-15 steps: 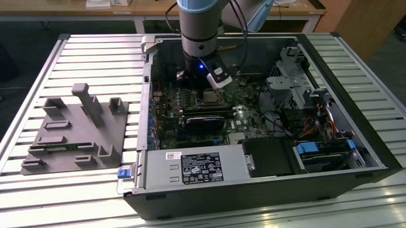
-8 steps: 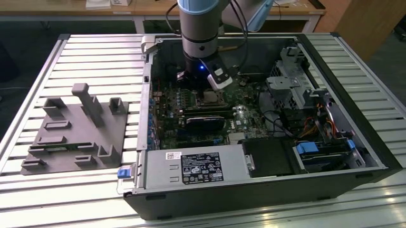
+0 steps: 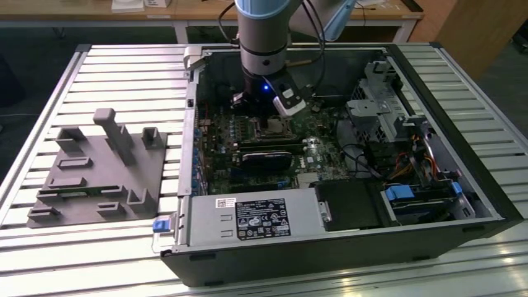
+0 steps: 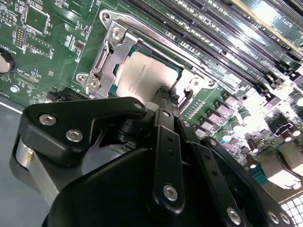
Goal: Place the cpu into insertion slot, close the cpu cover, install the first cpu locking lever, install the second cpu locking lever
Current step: 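Close the cpu cover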
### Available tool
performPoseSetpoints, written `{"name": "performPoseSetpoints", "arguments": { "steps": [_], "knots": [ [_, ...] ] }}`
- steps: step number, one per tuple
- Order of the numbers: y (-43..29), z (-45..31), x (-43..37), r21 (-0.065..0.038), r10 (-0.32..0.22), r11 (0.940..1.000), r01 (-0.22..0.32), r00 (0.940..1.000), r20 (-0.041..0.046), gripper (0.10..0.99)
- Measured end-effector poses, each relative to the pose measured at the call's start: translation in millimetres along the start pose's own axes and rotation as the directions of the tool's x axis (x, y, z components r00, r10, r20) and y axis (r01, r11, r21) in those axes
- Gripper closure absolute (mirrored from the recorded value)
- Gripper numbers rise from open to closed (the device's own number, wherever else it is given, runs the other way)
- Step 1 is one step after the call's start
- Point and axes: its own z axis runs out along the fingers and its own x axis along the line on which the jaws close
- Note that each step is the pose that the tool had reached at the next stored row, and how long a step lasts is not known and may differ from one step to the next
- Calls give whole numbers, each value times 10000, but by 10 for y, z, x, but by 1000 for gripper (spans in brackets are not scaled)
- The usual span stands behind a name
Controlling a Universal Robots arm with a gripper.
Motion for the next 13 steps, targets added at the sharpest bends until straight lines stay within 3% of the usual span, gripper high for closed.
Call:
{"name": "performPoseSetpoints", "arguments": {
  "steps": [8,10,13],
  "knots": [
    [4,-56,-3,-23,1,10000,-1,10000,-6,980],
    [-4,-57,-2,-155,9,9999,-9,10000,-6,980],
    [-43,-62,4,-513,31,9987,-32,10000,-6,980]
  ]
}}
